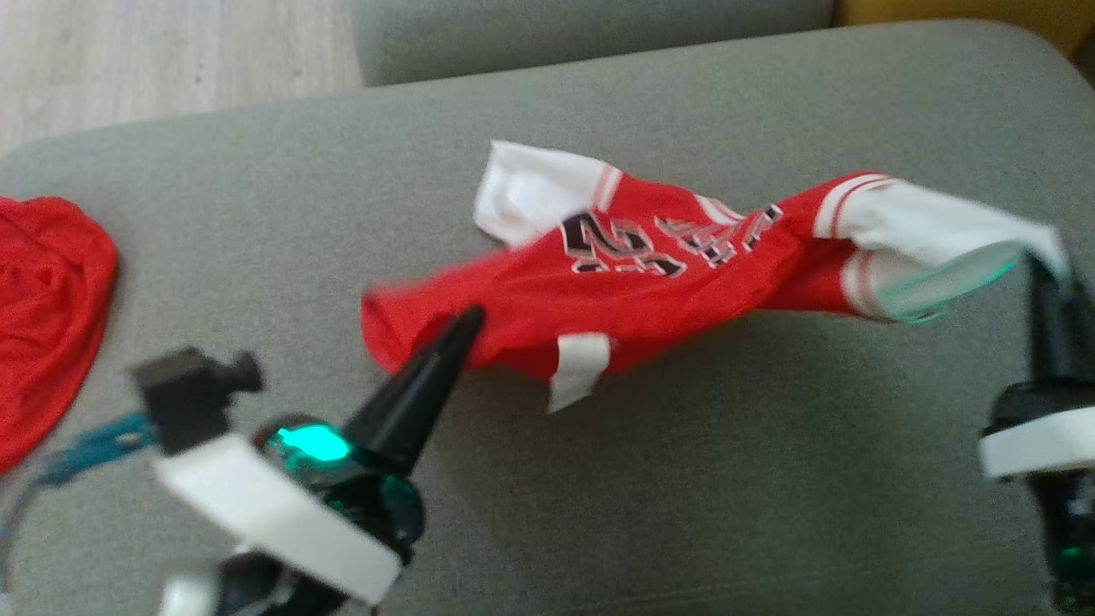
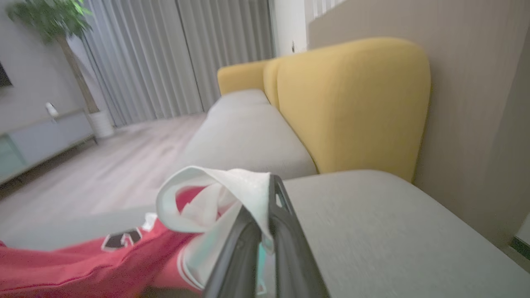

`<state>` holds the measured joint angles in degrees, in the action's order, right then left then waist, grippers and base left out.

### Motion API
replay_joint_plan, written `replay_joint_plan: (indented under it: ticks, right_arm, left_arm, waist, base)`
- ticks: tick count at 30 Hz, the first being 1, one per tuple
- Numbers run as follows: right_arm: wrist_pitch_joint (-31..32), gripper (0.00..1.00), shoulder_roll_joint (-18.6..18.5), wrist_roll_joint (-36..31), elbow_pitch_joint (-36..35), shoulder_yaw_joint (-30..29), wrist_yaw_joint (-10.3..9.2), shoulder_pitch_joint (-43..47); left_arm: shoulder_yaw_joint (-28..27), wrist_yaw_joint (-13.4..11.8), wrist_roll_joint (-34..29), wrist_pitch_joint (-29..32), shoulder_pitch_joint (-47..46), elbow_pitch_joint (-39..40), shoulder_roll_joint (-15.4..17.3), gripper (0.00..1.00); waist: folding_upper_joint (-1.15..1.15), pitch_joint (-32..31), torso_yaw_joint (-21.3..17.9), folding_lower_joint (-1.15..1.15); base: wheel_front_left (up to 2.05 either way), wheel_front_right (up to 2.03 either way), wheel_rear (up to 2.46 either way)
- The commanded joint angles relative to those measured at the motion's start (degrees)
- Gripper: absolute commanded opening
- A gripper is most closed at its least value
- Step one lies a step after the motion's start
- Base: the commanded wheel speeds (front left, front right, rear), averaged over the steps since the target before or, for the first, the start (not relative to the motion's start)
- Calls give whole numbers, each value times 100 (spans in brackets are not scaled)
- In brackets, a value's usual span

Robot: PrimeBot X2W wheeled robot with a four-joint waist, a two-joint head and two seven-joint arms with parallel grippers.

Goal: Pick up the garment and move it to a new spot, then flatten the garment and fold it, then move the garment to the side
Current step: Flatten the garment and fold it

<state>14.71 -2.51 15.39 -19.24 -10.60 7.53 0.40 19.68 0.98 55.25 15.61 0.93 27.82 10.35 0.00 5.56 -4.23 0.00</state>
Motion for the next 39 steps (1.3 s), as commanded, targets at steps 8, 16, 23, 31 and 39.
replay_joint_plan:
  ticks: [8, 16, 23, 31, 39]
  right_arm:
    - [798, 0, -184, 752, -1682, -338, -4, -1115]
    - [2049, 0, -1180, 1227, -2073, -715, -4, -2411]
    - [2840, 0, -1753, 1341, -1008, 189, -4, -3820]
    - [2098, 0, -1413, 143, 1395, 1403, -4, -7049]
    - [21, 0, -688, -851, 3658, 1543, -4, -9273]
  left_arm:
    - [-778, -693, 912, 791, -884, 2041, 180, 0]
    - [-1523, -1380, 1219, 1299, -2279, 2206, 422, 0]
    - [-1308, -1353, 971, 1620, -3666, 674, 671, 0]
    - [-1160, -1185, -109, 783, -6449, -2662, 489, 0]
    - [-1322, -420, -628, -1064, -8619, -5399, 125, 0]
  waist:
    - [0, -307, 58, 0]
    - [0, -101, 249, 0]
    - [0, 864, 630, 0]
    - [0, 2263, 887, 0]
    - [0, 3071, 726, 0]
  base:
    - [0, 0, 0]
    - [0, 0, 0]
    - [0, 0, 0]
    - [0, 0, 0]
    - [0, 0, 0]
